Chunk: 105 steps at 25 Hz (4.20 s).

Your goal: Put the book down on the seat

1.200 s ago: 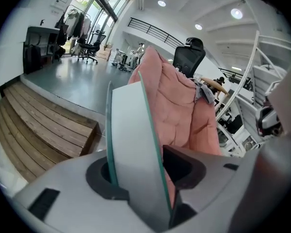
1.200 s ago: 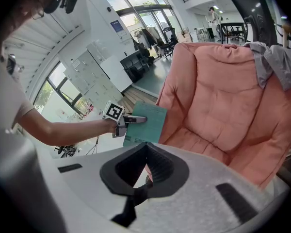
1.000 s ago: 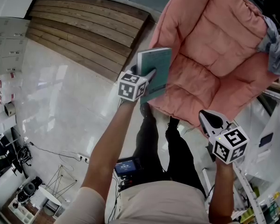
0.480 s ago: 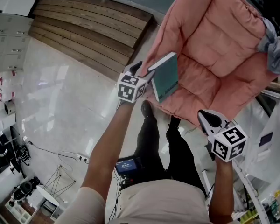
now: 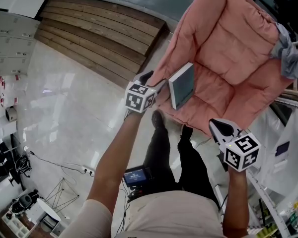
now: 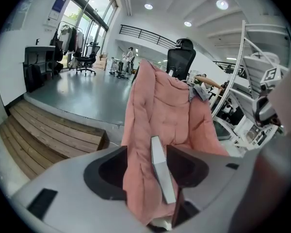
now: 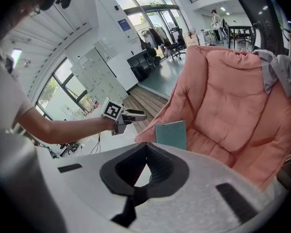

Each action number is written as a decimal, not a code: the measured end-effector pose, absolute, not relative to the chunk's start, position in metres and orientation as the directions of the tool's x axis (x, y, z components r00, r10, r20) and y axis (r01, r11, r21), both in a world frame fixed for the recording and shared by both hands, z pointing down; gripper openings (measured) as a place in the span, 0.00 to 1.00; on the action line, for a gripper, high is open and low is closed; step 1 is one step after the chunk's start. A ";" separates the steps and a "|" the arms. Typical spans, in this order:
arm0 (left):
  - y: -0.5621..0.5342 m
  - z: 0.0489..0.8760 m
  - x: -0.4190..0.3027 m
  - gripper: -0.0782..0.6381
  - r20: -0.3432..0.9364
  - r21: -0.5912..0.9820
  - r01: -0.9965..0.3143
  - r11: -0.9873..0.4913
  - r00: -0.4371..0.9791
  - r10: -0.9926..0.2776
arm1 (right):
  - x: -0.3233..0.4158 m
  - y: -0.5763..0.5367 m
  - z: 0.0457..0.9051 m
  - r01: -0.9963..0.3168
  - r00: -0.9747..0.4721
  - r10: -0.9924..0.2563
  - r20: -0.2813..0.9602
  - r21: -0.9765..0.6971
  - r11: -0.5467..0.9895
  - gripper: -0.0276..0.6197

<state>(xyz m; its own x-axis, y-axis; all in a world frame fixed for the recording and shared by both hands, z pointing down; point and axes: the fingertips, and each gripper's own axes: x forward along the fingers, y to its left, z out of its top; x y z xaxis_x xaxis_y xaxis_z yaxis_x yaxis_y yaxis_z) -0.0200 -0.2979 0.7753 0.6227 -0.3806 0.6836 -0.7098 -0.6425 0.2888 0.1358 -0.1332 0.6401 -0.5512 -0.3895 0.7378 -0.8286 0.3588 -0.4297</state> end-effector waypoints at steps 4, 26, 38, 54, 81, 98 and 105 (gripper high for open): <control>-0.292 0.767 -0.029 0.45 0.678 0.293 -0.708 -0.642 0.627 -0.383 | 0.128 -0.132 0.632 -0.824 -0.558 -0.398 0.728 -0.429 0.370 0.03; -0.247 0.710 -0.073 0.39 0.647 0.328 -0.759 -0.563 0.614 -0.452 | 0.126 -0.127 0.603 -0.806 -0.580 -0.397 0.711 -0.432 0.403 0.03; -0.255 0.661 -0.092 0.31 0.595 0.335 -0.801 -0.495 0.588 -0.548 | 0.115 -0.144 0.579 -0.783 -0.605 -0.390 0.695 -0.430 0.449 0.03; -0.245 0.656 -0.087 0.29 0.605 0.359 -0.802 -0.478 0.590 -0.535 | 0.101 -0.148 0.573 -0.771 -0.614 -0.370 0.697 -0.430 0.469 0.03; -0.257 0.651 -0.067 0.28 0.597 0.365 -0.770 -0.523 0.625 -0.503 | 0.098 -0.155 0.579 -0.775 -0.614 -0.367 0.699 -0.444 0.450 0.03; -0.236 0.618 -0.096 0.28 0.573 0.331 -0.793 -0.511 0.600 -0.558 | 0.096 -0.140 0.540 -0.777 -0.602 -0.431 0.672 -0.370 0.509 0.03; -0.226 0.606 -0.108 0.28 0.564 0.323 -0.806 -0.496 0.585 -0.583 | 0.091 -0.134 0.528 -0.770 -0.603 -0.432 0.671 -0.346 0.537 0.03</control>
<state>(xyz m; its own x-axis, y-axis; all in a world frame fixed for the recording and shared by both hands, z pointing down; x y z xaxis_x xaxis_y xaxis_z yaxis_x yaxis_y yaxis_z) -0.1076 -0.2260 0.6063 0.5848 -0.5829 0.5641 -0.8060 -0.4957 0.3234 0.0915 -0.1340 0.5277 -0.6025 -0.4318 0.6712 -0.7697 0.5368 -0.3456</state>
